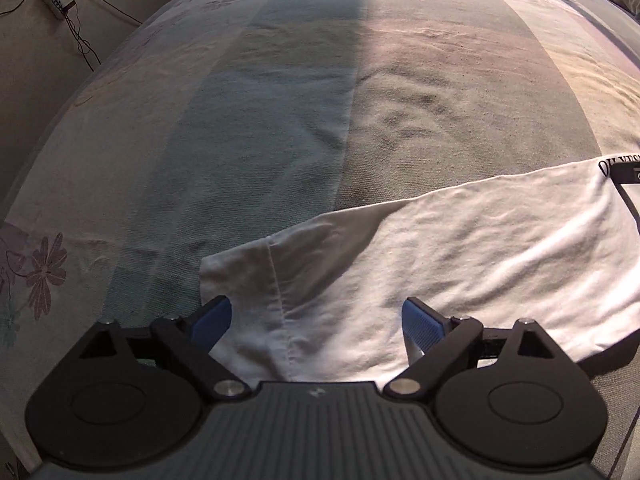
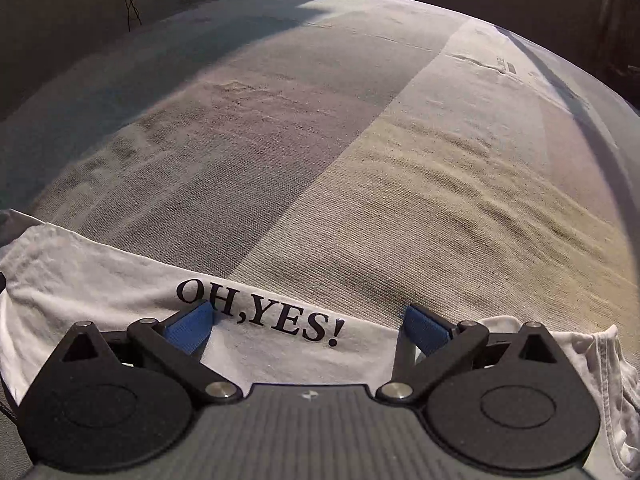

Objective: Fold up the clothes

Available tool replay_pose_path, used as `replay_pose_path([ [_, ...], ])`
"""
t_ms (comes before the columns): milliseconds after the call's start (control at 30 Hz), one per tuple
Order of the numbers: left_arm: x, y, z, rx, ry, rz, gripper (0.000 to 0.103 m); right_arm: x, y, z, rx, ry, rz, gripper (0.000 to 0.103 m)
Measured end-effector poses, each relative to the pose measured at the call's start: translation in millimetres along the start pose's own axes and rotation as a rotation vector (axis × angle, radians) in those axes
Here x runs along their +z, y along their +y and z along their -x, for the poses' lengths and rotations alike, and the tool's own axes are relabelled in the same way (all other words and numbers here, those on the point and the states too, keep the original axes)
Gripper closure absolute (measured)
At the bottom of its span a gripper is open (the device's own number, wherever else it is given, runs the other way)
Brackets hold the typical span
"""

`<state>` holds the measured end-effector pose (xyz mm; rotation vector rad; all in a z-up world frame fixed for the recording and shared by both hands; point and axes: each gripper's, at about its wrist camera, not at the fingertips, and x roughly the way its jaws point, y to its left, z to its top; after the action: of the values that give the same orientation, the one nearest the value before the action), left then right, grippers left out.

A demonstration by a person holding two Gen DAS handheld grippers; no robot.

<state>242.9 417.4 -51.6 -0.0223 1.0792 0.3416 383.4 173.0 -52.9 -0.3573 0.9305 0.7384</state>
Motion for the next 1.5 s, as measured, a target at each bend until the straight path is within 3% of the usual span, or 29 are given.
replay_pose_path([
  [100, 14, -15, 16, -0.084, -0.055, -0.031, 0.013, -2, -5, 26, -0.044, -0.006, 0.018, 0.0],
  [200, 33, -49, 22, -0.252, -0.098, -0.09, 0.012, -29, -10, 68, -0.108, -0.013, 0.053, 0.0],
  [267, 45, -77, 20, -0.35, -0.111, -0.13, 0.012, -54, -16, 85, -0.132, 0.033, 0.052, 0.0],
  [400, 63, -132, 13, -0.539, -0.086, -0.185, 0.012, -107, -29, 101, -0.154, 0.168, 0.022, 0.0],
  [500, 63, -164, 4, -0.626, -0.016, -0.205, 0.012, -135, -36, 95, -0.144, 0.213, -0.025, 0.0],
  [567, 59, -173, -4, -0.567, 0.016, -0.226, 0.012, -143, -48, 93, -0.11, 0.192, -0.123, 0.0],
  [667, 57, -169, -13, -0.309, -0.021, -0.303, 0.011, -145, -55, 93, -0.105, 0.149, -0.189, 0.0],
  [700, 60, -164, -15, -0.27, -0.018, -0.288, 0.004, -145, -53, 92, -0.113, 0.144, -0.185, 0.0],
  [833, 81, -141, -12, -0.199, 0.019, -0.177, 0.007, -151, -51, 96, -0.119, 0.097, -0.18, 0.0],
  [900, 92, -146, -1, -0.247, -0.001, -0.171, 0.007, -154, -52, 97, -0.119, 0.067, -0.179, 0.0],
  [1000, 95, -175, 12, -0.424, -0.018, -0.178, 0.006, -162, -47, 99, -0.131, 0.017, -0.139, 0.0],
  [1067, 90, -204, 11, -0.548, 0.012, -0.197, 0.006, -160, -48, 101, -0.131, 0.043, -0.139, 0.0],
  [1167, 86, -240, -1, -0.662, 0.071, -0.199, 0.006, -158, -52, 110, -0.144, 0.066, -0.155, 0.0],
  [1267, 83, -258, -21, -0.617, 0.072, -0.189, 0.006, -166, -59, 127, -0.164, 0.055, -0.131, 0.0],
  [1367, 86, -252, -30, -0.5, -0.022, -0.157, 0.006, -177, -70, 140, -0.174, 0.065, -0.111, 0.0],
  [1433, 92, -249, -32, -0.392, -0.035, -0.164, 0.006, -188, -80, 146, -0.182, 0.092, -0.118, 0.0],
  [1500, 99, -243, -32, -0.352, -0.03, -0.153, 0.007, -198, -89, 149, -0.19, 0.12, -0.127, 0.0],
])
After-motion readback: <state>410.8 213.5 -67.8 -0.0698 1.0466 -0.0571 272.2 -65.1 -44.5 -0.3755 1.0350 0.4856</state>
